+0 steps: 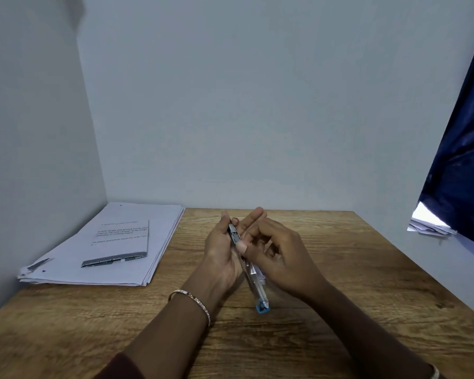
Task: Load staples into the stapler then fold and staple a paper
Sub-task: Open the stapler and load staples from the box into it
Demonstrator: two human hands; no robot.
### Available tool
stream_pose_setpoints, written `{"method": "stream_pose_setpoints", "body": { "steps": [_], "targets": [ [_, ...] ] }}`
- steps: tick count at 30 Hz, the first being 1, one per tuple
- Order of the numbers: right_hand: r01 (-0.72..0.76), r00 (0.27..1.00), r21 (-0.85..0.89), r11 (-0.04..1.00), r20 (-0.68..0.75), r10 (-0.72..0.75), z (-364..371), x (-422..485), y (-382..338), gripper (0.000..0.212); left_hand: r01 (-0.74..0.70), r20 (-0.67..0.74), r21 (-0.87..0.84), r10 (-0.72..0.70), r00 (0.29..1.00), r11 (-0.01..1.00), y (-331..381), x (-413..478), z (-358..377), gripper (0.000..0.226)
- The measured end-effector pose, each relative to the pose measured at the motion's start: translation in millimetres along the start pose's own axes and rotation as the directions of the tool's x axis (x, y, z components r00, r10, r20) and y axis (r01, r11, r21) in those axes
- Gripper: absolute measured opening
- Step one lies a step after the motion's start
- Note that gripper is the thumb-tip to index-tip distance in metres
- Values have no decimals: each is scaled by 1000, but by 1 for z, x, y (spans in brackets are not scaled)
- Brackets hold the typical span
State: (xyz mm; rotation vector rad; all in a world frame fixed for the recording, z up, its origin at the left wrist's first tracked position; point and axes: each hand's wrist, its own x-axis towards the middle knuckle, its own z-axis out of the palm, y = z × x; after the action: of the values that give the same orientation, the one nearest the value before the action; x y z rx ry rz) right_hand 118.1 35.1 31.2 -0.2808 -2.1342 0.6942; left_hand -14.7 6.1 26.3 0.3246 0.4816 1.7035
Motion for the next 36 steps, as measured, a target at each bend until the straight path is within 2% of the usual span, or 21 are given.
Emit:
{"method": "stream_pose_setpoints", "body": {
  "steps": [3, 6, 8, 12, 17, 19, 23, 25, 28, 33, 36],
  "targets": [
    [-80, 996, 123, 989, -33, 85, -2, 1, 3, 13, 26, -8, 42, -26, 1000, 999, -4, 0, 1, 39],
    [-212, 973, 268, 940, -27, 227, -5, 2, 7, 12, 15, 14, 209, -18, 1000, 978, -6, -3, 7, 35],
    [-243, 966, 265, 933, -27, 259, -6, 2, 10, 9, -3, 45, 289, -11, 999, 957, -7, -5, 9, 35],
    [-252, 959, 276, 927, -54, 277, -7, 2, 11, 15, -52, 94, 364, 18, 995, 930, -7, -10, 13, 37],
    [-248, 958, 345, 905, -54, 283, -11, 4, 9, 20, -40, 111, 289, 8, 994, 956, -5, -15, 16, 34],
    [-239, 963, 304, 922, -46, 265, -11, 5, 8, 22, -10, 119, 234, -18, 993, 972, -5, -17, 18, 34],
    [-239, 968, 193, 952, -33, 250, -12, 5, 9, 21, 42, 67, 164, -53, 996, 986, -5, -17, 21, 49],
    [-244, 966, 150, 958, -43, 253, -12, 4, 8, 18, 63, 63, 135, -71, 995, 989, -6, -17, 22, 42],
    [-236, 968, 69, 969, -77, 241, -10, 3, 9, 8, 95, 32, 143, -101, 994, 985, -10, -12, 18, 55],
    [-289, 956, 47, 956, -48, 291, -12, 4, 11, 8, 192, 27, 86, -195, 980, 978, -12, -6, 9, 65],
    [-297, 955, 13, 955, -7, 297, -15, 6, 13, 14, 183, 21, 63, -184, 983, 981, -10, -4, 6, 61]
  ]
}}
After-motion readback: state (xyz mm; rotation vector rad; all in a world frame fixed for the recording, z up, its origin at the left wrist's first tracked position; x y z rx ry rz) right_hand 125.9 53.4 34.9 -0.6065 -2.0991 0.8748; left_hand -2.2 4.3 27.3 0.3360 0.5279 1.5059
